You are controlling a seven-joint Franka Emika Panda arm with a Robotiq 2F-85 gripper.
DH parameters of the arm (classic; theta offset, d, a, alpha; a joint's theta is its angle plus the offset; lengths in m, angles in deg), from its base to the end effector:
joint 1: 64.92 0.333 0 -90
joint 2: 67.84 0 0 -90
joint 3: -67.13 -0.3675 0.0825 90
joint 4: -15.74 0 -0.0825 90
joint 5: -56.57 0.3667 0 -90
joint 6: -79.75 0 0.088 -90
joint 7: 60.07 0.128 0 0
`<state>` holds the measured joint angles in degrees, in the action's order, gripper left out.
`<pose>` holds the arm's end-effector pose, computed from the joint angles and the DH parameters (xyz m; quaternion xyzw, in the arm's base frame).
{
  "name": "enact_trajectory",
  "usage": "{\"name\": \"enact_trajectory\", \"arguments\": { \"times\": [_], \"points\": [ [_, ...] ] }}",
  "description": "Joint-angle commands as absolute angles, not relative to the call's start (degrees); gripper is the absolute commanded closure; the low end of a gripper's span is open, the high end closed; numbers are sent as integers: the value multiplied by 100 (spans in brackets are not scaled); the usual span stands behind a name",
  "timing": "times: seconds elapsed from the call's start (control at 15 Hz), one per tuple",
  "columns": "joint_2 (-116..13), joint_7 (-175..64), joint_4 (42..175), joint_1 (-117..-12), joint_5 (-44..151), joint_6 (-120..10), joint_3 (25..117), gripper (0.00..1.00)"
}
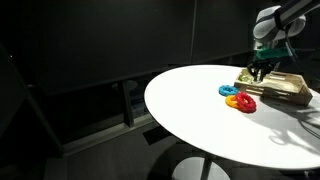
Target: Remove the clear ring from the wooden tray and place it on the rings pile on the table
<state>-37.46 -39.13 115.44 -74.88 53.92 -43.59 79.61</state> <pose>0.6183 -0.2407 0.3053 0.9344 -0.3444 -0.0542 0.0733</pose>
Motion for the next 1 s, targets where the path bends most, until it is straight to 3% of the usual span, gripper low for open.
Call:
{"name": "enact_trajectory", "arguments": {
  "times": [0.0,0.93],
  "points": [
    [-4340,-4069,11947,-7424,5425,-4166,7962,91],
    [-5436,-4024,13026,-6780,4980,-4239,7644,91]
  ]
}}
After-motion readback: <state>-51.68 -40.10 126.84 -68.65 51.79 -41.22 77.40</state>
